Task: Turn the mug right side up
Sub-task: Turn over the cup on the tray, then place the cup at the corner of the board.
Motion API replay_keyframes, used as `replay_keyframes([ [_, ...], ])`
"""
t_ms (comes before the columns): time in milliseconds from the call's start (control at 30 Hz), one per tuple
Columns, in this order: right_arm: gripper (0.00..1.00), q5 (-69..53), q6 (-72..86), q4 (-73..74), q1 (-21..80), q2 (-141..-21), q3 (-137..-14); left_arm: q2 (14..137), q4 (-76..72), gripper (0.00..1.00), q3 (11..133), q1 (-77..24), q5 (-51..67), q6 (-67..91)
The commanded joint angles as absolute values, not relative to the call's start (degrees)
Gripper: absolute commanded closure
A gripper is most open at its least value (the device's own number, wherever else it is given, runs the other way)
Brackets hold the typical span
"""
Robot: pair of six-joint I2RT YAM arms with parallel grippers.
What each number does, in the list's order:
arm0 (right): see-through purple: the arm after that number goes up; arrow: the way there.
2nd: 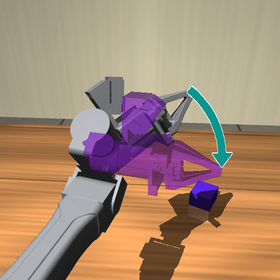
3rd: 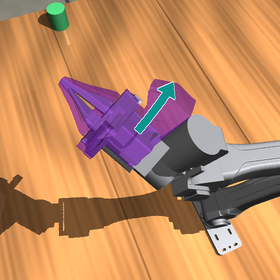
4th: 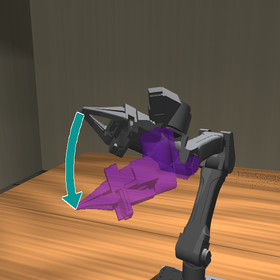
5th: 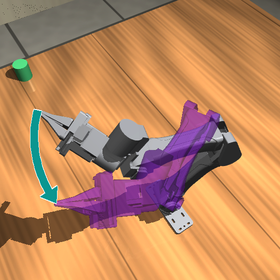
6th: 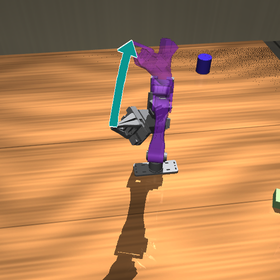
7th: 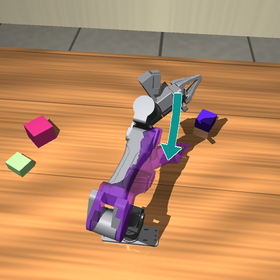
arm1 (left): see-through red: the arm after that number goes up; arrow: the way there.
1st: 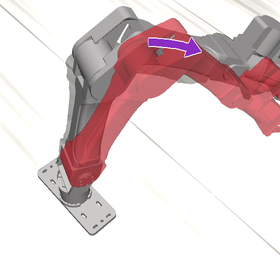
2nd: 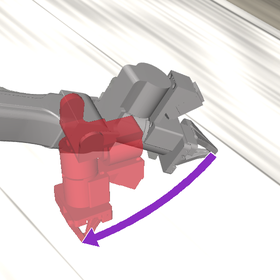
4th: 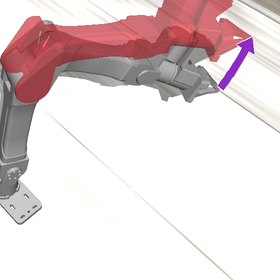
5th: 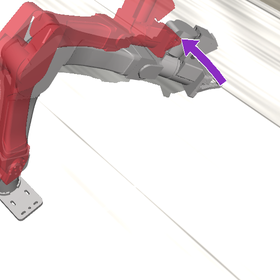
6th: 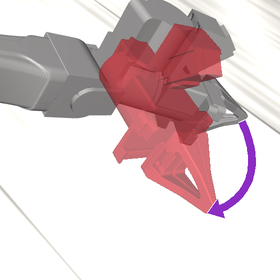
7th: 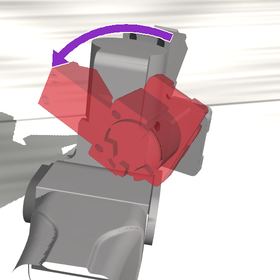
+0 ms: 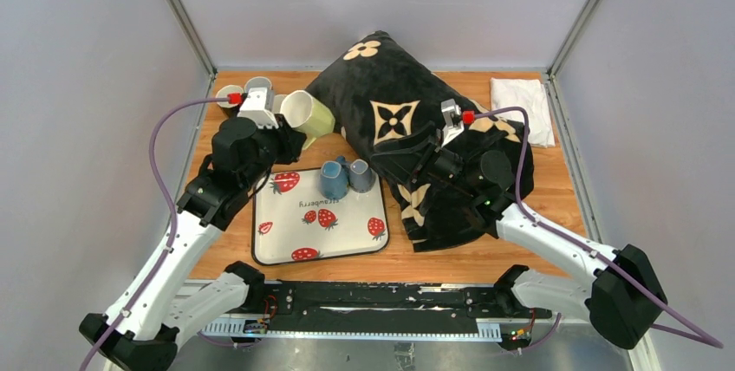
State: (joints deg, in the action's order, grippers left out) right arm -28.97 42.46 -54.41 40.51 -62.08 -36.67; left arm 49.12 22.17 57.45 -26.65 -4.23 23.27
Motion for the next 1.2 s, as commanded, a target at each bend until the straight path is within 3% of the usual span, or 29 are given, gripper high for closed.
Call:
replay_keyframes([
  [0,0.48,-27.91,40.71,-54.01,41.24,-60.66,-35.94,47.82,23.81,1.0,61.56,-23.09,-13.71,20.33],
  [400,0.48,-26.55,38.49,-49.06,41.22,-58.41,-36.03,49.37,30.29,1.0,61.61,-16.5,-31.71,16.45],
  [767,0.48,-25.31,35.55,-43.49,41.29,-55.32,-35.86,54.44,31.11,1.0,61.51,-3.41,-32.54,20.59],
  [1167,0.49,-19.2,26.87,-23.09,41.22,-50.27,-38.63,57.98,29.12,1.0,62.47,-1.28,-34.73,22.16],
])
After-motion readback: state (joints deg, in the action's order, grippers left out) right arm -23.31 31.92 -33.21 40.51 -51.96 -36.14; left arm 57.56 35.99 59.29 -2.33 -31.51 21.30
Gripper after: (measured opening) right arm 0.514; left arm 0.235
